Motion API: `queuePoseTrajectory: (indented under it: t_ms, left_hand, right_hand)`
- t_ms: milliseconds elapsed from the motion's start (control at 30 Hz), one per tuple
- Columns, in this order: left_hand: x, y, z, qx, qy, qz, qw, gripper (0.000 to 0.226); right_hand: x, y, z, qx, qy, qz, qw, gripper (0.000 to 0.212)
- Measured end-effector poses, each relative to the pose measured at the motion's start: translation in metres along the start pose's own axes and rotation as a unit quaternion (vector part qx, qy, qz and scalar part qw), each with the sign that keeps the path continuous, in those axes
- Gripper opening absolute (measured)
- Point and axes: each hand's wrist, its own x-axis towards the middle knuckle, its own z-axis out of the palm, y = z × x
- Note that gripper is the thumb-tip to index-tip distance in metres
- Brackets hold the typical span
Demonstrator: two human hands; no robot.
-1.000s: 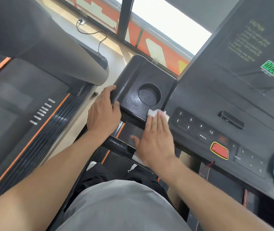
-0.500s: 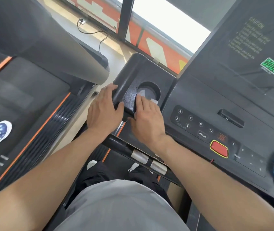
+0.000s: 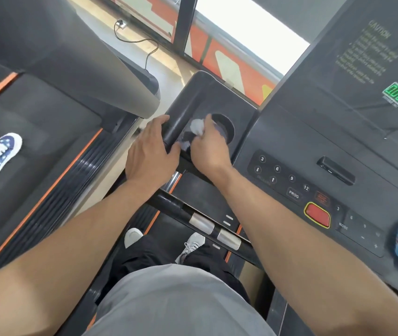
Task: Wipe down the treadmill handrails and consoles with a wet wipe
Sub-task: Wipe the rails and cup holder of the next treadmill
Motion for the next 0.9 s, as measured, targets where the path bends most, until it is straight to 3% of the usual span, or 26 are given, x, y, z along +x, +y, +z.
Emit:
queuePoseTrajectory:
  t_ms: [100,167,233,267,300,367,400,467,533,600,767,900]
  left_hand:
    - [0.001,-0.001,-0.002,-0.011,0.002,-0.006,1.000,0.054]
    - [0.000,-0.001,-0.004,-0.021,0.000,-0.004,1.000,0.052]
    - [0.001,-0.002,-0.006,-0.036,0.001,-0.007,0.999,0.048]
    - [0.000,-0.002,-0.006,-0.054,0.005,-0.012,0.998,0.046]
    - [-0.001,-0.002,-0.006,-0.080,0.013,-0.019,0.997,0.044]
    - [-0.004,-0.003,-0.007,-0.152,0.045,-0.027,0.987,0.039]
    - [-0.008,-0.003,-0.009,-0.194,0.058,-0.028,0.979,0.035]
    - [-0.026,0.005,-0.015,-0.272,0.058,-0.041,0.960,0.026]
    - [-0.051,0.015,-0.018,-0.333,0.040,-0.080,0.939,0.025]
    - [-0.077,0.024,-0.017,-0.382,0.030,-0.132,0.914,0.027]
    - [-0.113,0.028,-0.010,-0.386,0.086,-0.214,0.893,0.012]
    - [-0.136,0.040,-0.004,-0.398,0.107,-0.239,0.879,0.008]
  right_hand:
    - [-0.010,0.030,-0.018,-0.240,-0.026,-0.148,0.959,0.059]
    - [-0.007,0.048,-0.039,-0.400,-0.004,-0.225,0.889,0.043]
    - [-0.003,0.052,-0.055,-0.491,0.000,-0.238,0.838,0.038]
    - [-0.003,0.050,-0.059,-0.467,-0.007,-0.227,0.854,0.035]
    - [-0.004,0.045,-0.059,-0.394,-0.021,-0.201,0.896,0.032]
    - [-0.012,0.033,-0.053,-0.163,-0.024,-0.160,0.973,0.035]
    - [-0.018,0.027,-0.047,-0.051,-0.003,-0.153,0.987,0.032]
    - [-0.037,0.015,-0.035,0.152,-0.006,-0.116,0.981,0.013]
    - [-0.053,0.011,-0.027,0.321,-0.083,-0.053,0.942,0.021]
    - [-0.064,0.015,-0.023,0.369,-0.145,-0.027,0.918,0.025]
    - [-0.079,0.036,-0.025,0.320,-0.197,0.011,0.926,0.043]
    - [-0.091,0.051,-0.027,0.359,-0.186,0.070,0.912,0.044]
